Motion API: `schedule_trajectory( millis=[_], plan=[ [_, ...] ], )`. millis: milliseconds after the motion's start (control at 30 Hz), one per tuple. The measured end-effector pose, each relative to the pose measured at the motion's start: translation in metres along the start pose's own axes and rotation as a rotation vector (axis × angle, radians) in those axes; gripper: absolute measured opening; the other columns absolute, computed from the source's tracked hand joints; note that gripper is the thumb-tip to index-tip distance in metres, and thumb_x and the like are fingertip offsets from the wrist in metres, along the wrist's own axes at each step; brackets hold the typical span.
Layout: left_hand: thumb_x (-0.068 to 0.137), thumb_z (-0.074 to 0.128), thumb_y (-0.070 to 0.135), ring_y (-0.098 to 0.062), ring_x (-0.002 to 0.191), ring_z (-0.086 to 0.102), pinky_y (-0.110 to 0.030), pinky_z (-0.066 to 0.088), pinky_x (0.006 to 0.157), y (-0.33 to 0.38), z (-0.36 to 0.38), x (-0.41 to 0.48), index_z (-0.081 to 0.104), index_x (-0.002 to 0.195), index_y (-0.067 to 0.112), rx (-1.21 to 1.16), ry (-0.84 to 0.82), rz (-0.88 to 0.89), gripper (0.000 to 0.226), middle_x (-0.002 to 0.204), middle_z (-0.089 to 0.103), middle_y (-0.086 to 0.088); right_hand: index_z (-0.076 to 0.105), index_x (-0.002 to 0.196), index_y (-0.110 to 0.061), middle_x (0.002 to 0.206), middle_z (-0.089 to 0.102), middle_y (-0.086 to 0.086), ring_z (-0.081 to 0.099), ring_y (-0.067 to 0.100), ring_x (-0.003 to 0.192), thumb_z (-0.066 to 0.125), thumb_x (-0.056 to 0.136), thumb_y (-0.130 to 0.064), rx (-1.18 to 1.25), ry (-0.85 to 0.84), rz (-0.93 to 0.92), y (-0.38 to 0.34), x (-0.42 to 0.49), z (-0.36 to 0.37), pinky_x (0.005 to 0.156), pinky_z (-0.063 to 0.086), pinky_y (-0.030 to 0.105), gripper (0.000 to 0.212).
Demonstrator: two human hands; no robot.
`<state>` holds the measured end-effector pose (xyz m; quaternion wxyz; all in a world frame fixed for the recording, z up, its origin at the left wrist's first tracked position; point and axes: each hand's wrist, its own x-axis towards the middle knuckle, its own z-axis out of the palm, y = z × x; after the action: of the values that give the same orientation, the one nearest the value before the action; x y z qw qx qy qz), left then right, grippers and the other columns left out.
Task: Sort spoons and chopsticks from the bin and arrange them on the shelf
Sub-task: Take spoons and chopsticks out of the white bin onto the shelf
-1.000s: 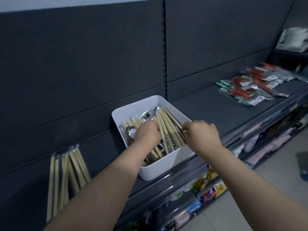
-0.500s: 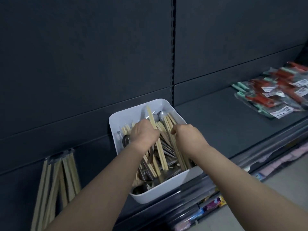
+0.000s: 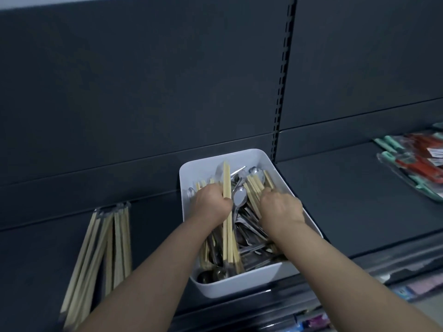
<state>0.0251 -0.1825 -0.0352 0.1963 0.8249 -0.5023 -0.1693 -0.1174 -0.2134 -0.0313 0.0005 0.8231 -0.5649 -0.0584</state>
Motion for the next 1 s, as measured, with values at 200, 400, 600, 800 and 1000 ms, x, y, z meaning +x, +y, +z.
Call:
schedule_trajectory(
  millis=[200, 400, 600, 800, 1000],
  plan=[
    [0.082, 0.052, 0.011, -0.028, 0.069, 0.054, -0.029, 0.038, 0.056, 0.016, 0.003, -0.002, 0.043, 0.062, 0.014, 0.012, 0.007, 0.031, 0.022, 0.066, 0.052, -0.004, 0.058, 0.119, -0.010, 0.122, 0.062, 0.008, 0.060, 0.027, 0.114, 0.053, 0.089, -0.003, 0.039, -0.070, -0.041, 0.008, -0.006, -0.004, 0.086, 0.050, 0.033, 0.031],
    [0.081, 0.052, 0.011, -0.028, 0.066, 0.050, -0.029, 0.035, 0.054, 0.017, 0.004, -0.008, 0.038, 0.061, 0.016, -0.029, 0.062, 0.038, 0.026, 0.061, 0.048, -0.001, 0.060, 0.113, -0.009, 0.116, 0.063, 0.008, 0.062, 0.027, 0.108, 0.055, 0.087, -0.002, 0.110, -0.090, -0.069, 0.014, -0.006, -0.005, 0.080, 0.051, 0.031, 0.028],
    [0.084, 0.049, 0.011, -0.025, 0.057, 0.041, -0.030, 0.032, 0.055, 0.012, -0.003, -0.018, 0.039, 0.062, 0.016, -0.258, 0.165, -0.076, 0.024, 0.055, 0.041, 0.000, 0.063, 0.087, -0.012, 0.090, 0.065, 0.008, 0.060, 0.029, 0.083, 0.058, 0.076, -0.010, 0.439, -0.017, -0.044, 0.016, -0.004, -0.014, 0.065, 0.045, 0.026, 0.012],
    [0.088, 0.044, 0.008, -0.020, 0.051, 0.035, -0.031, 0.031, 0.054, -0.020, -0.033, -0.029, 0.042, 0.062, 0.013, -0.487, 0.402, -0.184, 0.027, 0.055, 0.038, -0.001, 0.062, 0.121, -0.016, 0.094, 0.072, 0.003, 0.063, 0.025, 0.101, 0.061, 0.078, -0.020, 0.750, 0.057, -0.192, -0.025, -0.011, -0.046, 0.075, 0.046, 0.027, 0.044],
    [0.088, 0.046, 0.011, -0.021, 0.050, 0.042, -0.029, 0.033, 0.050, -0.099, -0.075, -0.056, 0.050, 0.066, 0.014, -0.368, 0.460, -0.353, 0.023, 0.056, 0.045, -0.001, 0.059, 0.115, -0.015, 0.089, 0.067, 0.001, 0.061, 0.025, 0.095, 0.057, 0.078, -0.014, 0.760, -0.010, -0.376, -0.104, -0.030, -0.050, 0.068, 0.047, 0.029, 0.037]
  ],
)
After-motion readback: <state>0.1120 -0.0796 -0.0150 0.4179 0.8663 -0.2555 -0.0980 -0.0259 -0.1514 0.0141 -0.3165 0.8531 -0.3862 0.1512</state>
